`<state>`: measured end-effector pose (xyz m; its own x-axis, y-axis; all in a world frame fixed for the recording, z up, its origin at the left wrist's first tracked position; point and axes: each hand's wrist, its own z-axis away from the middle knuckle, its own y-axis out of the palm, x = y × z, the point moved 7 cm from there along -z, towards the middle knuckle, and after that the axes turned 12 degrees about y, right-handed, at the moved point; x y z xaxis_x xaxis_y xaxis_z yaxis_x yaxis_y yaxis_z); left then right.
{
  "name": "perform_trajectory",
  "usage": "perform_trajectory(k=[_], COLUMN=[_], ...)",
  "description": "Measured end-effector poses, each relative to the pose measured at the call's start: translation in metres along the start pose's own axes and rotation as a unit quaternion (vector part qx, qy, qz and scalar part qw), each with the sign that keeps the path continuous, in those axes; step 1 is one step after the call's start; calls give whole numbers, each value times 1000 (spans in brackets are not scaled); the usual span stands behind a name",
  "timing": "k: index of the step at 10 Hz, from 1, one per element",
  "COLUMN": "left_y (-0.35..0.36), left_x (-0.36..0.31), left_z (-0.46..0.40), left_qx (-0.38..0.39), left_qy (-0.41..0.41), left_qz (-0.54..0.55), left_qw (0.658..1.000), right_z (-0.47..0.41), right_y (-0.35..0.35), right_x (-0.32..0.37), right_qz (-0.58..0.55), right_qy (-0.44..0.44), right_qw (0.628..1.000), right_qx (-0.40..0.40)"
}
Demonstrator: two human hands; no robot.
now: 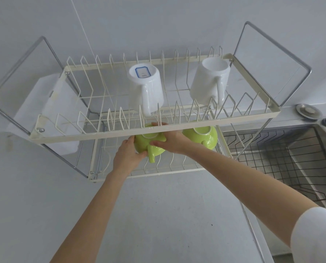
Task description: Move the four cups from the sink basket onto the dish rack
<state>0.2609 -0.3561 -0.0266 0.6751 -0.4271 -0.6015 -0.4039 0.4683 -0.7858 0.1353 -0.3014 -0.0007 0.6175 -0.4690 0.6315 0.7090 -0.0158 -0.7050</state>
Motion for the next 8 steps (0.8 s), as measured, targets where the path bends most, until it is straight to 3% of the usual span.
perform_trajectory(k=[2,4,8], left_y=[-1,-2,-11], left_x=[0,-6,-41], left_z=[1,11,69], left_qx=[-7,18,22], left_qy=[4,8,27], left_qz=[-1,-11,-78], left_qw=[1000,1000,996], right_z=[-4,5,77], right_y=[2,4,-12], right_x=[-1,-6,-28], right_qz=[13,97,200], right_qy=[2,3,8], right_qw=[1000,995,978], right_qx=[0,-18,-58])
